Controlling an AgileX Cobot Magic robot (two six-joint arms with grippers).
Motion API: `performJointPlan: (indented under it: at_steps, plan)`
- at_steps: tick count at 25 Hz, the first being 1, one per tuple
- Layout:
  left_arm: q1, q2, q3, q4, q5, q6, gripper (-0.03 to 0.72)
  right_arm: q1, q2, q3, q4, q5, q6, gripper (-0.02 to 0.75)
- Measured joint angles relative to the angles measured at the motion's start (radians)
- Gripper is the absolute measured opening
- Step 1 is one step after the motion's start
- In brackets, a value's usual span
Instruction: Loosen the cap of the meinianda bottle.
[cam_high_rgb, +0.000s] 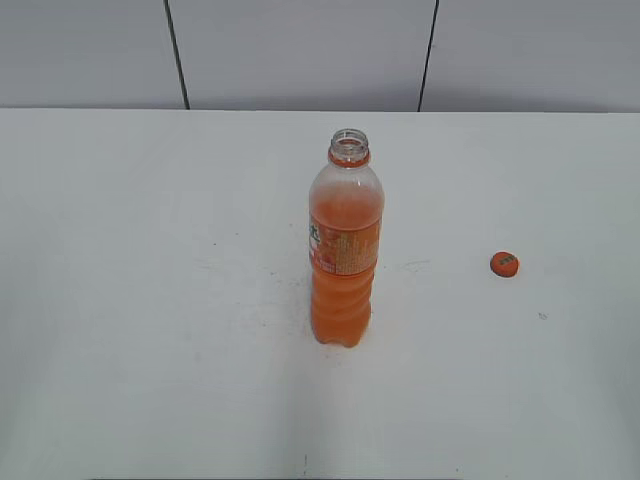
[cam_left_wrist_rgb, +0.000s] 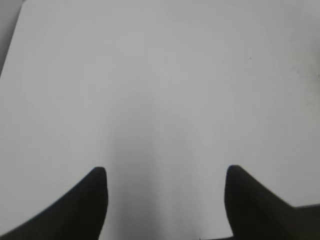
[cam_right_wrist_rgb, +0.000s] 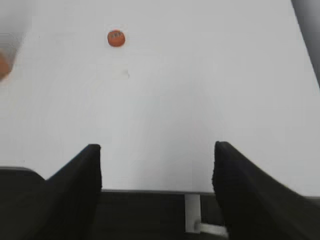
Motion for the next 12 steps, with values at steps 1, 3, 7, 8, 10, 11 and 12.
performJointPlan:
  at_steps: [1,3,7,8,10,11,12]
  plan:
    - [0.000,-0.036,0.000,0.000,0.000,0.000,0.452,0.000,-0.042,0.000,0.000,0.000,0.000,0.519]
    - [0.000,-0.105,0.002,0.000,0.001,0.000,0.449,0.000,-0.083,0.001,-0.002,0.003,0.007,0.501]
    - [0.000,-0.203,0.002,0.000,0.004,0.000,0.449,0.000,-0.092,0.001,-0.030,0.000,0.037,0.482]
    - [0.000,-0.204,0.002,0.000,0.008,0.000,0.448,0.000,-0.093,0.004,-0.035,-0.010,0.040,0.481]
    - [0.000,-0.205,0.002,-0.001,0.007,0.000,0.448,0.000,-0.093,0.011,-0.040,-0.033,0.041,0.480]
    - [0.000,-0.205,0.002,-0.001,0.008,0.000,0.448,0.000,-0.093,0.019,-0.041,-0.050,0.043,0.480]
    - [0.000,-0.205,0.002,0.000,0.008,0.000,0.447,0.000,-0.093,0.028,-0.041,-0.069,0.044,0.480]
